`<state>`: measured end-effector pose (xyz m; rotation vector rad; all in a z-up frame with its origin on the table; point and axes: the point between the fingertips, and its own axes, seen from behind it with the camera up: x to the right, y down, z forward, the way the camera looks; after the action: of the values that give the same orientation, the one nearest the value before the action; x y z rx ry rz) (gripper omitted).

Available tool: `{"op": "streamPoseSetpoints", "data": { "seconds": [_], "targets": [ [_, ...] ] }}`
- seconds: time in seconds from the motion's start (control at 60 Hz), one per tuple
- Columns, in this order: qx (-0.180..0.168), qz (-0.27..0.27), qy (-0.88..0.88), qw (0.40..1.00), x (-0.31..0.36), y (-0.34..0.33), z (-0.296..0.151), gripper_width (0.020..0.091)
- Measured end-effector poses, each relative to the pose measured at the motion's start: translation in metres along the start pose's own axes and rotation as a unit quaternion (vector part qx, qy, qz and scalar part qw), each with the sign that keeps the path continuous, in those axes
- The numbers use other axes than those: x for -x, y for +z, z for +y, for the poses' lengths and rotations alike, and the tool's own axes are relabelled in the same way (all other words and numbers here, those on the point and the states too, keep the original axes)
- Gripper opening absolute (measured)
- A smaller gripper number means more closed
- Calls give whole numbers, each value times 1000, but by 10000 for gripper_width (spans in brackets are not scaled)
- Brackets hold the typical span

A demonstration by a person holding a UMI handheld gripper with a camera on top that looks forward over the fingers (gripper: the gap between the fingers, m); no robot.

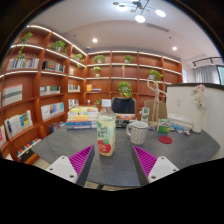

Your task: Pour water

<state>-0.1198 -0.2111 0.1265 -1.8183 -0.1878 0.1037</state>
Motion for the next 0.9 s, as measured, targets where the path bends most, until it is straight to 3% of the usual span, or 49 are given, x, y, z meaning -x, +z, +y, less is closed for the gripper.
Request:
{"op": "streamPoseSetpoints", "data": {
  "seconds": [0.133, 0.383, 0.533, 0.6, 0.667, 0.8, 0.9],
  "targets": [
    [-1, 17, 19, 1000, 27, 66, 16, 750],
    [-32, 41, 46, 998, 36, 130, -20, 749],
    [-34, 54, 46, 997, 33, 157, -23, 750],
    [-32, 56, 44, 997, 32, 166, -21, 671],
    [-35, 65, 35, 997, 28, 171, -21, 501],
    [-43, 57, 30, 997, 30, 176, -23, 402],
    [-54, 50, 41, 996, 30, 175, -23, 365]
  ]
}}
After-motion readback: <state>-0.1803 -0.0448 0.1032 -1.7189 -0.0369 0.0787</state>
